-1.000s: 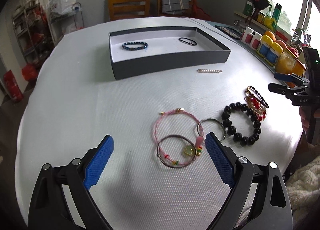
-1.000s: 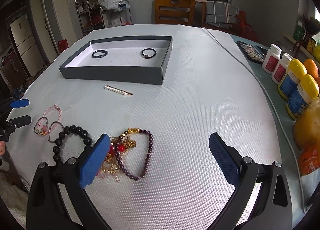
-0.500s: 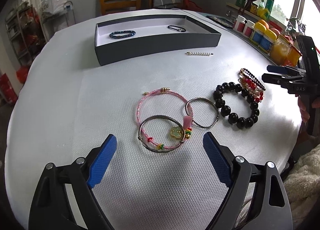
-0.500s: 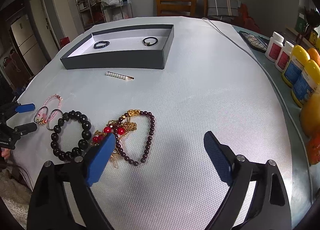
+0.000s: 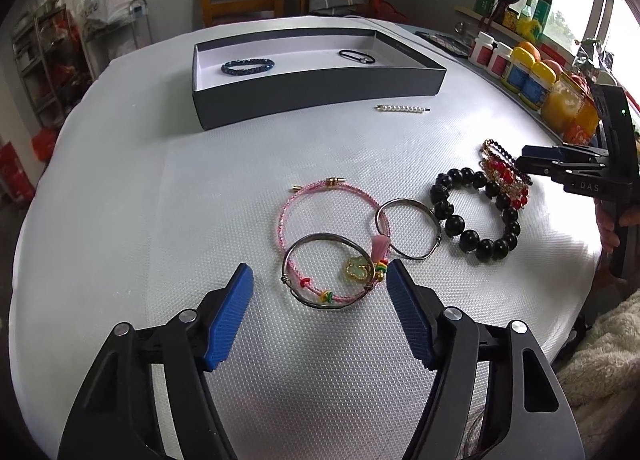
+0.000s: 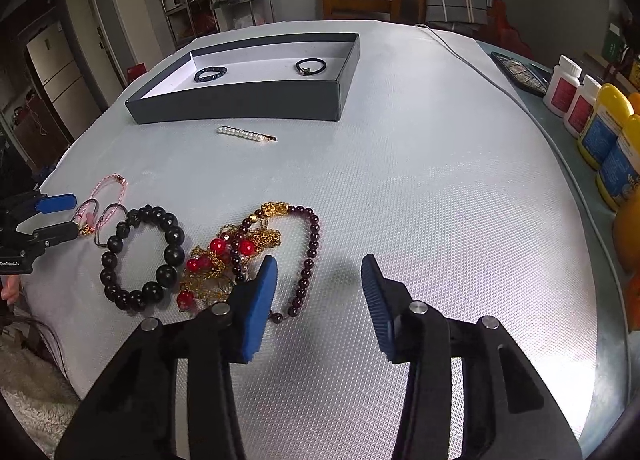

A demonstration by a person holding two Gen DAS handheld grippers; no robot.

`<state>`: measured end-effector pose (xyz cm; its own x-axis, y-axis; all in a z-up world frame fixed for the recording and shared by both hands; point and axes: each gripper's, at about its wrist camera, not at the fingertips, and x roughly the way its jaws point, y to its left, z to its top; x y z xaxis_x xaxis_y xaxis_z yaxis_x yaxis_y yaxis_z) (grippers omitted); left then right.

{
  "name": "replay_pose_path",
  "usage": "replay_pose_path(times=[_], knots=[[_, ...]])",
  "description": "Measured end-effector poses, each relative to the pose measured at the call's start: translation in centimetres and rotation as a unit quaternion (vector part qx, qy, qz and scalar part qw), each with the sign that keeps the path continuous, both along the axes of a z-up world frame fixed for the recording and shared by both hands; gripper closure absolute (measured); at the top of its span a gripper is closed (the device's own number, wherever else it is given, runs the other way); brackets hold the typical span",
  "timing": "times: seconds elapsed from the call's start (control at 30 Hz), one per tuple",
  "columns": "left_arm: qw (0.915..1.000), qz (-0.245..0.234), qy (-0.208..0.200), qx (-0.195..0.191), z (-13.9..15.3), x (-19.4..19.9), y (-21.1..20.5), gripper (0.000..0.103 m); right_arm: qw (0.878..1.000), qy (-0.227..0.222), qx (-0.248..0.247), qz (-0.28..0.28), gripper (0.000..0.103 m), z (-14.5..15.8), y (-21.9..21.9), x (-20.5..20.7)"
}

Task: Organize jewelry
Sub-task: 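Grasp the dark red bead bracelet with the right tool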

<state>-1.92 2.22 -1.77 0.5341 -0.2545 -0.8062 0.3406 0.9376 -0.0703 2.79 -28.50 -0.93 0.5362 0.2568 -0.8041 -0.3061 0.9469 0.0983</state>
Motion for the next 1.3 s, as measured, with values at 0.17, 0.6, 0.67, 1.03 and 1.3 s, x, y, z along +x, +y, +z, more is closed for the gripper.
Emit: replay_pose_path(times=[0.17, 0.6, 0.67, 1.03, 1.3], knots=[[1.0000, -0.004, -0.001, 0.009, -0.2, 0.1, -0.3, 0.036, 1.000, 0.007, 0.003, 0.003, 0.065, -0.2, 0.0, 0.1], [1.0000, -0.009, -0.002, 0.001, -0.1, 0.1, -0.3, 0.051, 1.000, 0.000, -0.015, 0.004, 0.077, -0.3, 0.7, 0.8], [1.0000, -0.009, -0.002, 0.001, -0.1, 0.1, -0.3, 0.051, 1.000, -0.005, -0.028, 0.009, 0.080, -0.3, 1.1, 0.7], [1.0000, -0.007, 0.004, 0.000, -0.2, 0.3, 0.0, 0.084, 0.999, -0.005, -0.027, 0.023, 0.097, -0.4, 1.7, 0.9], [0.9999, -0.013, 0.002, 0.008, -0.2, 0.2, 0.0, 0.084, 0.999, -0.003, -0.025, 0.023, 0.097, -0.3, 1.8, 1.0]])
